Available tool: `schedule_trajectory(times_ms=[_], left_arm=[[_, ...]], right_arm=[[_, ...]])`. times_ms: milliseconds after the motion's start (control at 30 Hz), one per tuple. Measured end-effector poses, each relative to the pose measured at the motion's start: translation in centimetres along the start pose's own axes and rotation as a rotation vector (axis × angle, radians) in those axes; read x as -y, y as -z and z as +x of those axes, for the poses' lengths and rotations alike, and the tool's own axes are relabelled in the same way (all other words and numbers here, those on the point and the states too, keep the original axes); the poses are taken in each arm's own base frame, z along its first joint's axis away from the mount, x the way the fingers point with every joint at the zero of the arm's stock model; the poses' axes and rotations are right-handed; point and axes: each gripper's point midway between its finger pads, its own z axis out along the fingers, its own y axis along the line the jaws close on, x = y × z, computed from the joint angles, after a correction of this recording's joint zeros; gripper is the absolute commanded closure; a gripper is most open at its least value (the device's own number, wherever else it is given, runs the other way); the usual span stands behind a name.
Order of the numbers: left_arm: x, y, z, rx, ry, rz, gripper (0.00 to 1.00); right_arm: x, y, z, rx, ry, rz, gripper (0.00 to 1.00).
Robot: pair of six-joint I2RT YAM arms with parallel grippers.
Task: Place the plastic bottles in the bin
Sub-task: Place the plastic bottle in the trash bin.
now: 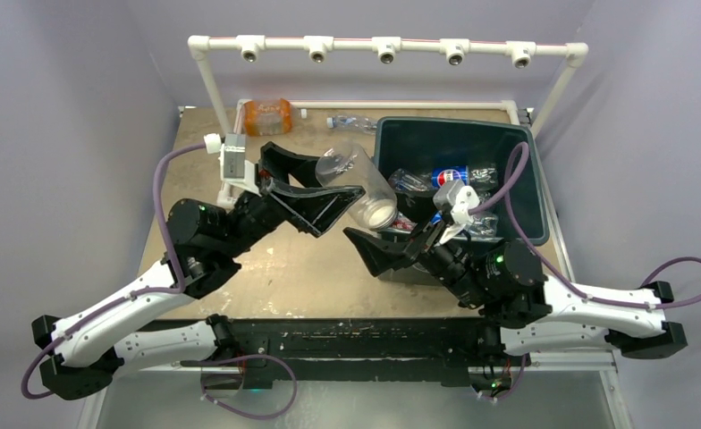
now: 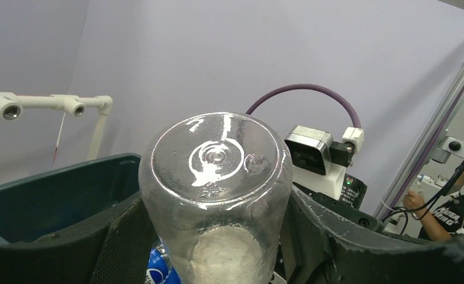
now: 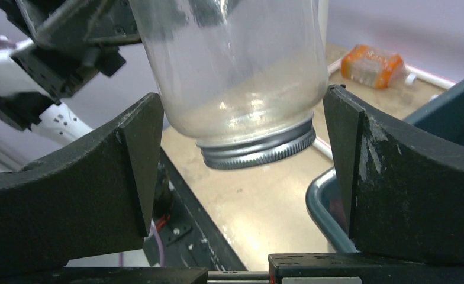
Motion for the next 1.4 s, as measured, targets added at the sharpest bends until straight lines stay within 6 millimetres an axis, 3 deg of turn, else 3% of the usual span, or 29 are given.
schedule_trajectory(times_ms=[133,333,467,533,567,600,767,800,933,1000,1100,1233,1400], left_arm=[[0.3,-0.4,-1.2,0.002,-0.043,-0.007,0.96],[0.7,-3.9,-4.0,0.026,-0.150,-0.018,1.00],[0.3,-7.6,-3.0,-0.011,-0.208,0.006,1.00],[-0.9,-9.4,-0.3,-0.075,-0.229,0.009,1.00],[-1.1,-9.6,0.1,-0.091,-0.239,0.014,1.00],[-2.7,-10.7,3.2,-0.157,-0.245,-0.004,1.00],[-7.6,-11.6,12.0,-0.356,-0.261,-0.056,1.00],[-8.3,-11.6,13.2,-0.383,-0.261,-0.065,0.94],[-10.6,-11.4,17.2,-0.469,-0.257,-0.099,0.39],[-11.1,-11.2,17.9,-0.487,-0.261,-0.112,0.26],[-11.3,-11.4,17.4,-0.469,-0.280,-0.123,0.10],[-11.4,-11.6,16.3,-0.433,-0.299,-0.141,0.01],[-11.5,-10.7,14.0,-0.373,-0.321,-0.198,0.01]], right_arm=[[0.8,1.2,-1.5,-0.039,-0.009,0.006,0.01],[4.8,6.2,-10.6,0.141,-0.155,0.045,0.01],[7.6,9.8,-17.5,0.309,-0.257,0.064,0.01],[8.1,10.5,-18.8,0.343,-0.276,0.064,0.01],[8.2,10.6,-19.0,0.347,-0.278,0.062,0.01],[8.1,10.6,-18.8,0.342,-0.273,0.061,0.01],[7.1,9.9,-16.1,0.275,-0.226,0.035,0.01],[7.0,9.8,-15.8,0.265,-0.219,0.033,0.01],[6.8,9.6,-15.0,0.243,-0.206,0.030,0.01],[6.8,9.6,-14.9,0.242,-0.205,0.031,0.01],[6.8,9.6,-14.9,0.242,-0.205,0.031,0.01],[6.8,9.5,-14.9,0.241,-0.203,0.031,0.01],[6.6,9.1,-14.4,0.228,-0.193,0.033,0.01]])
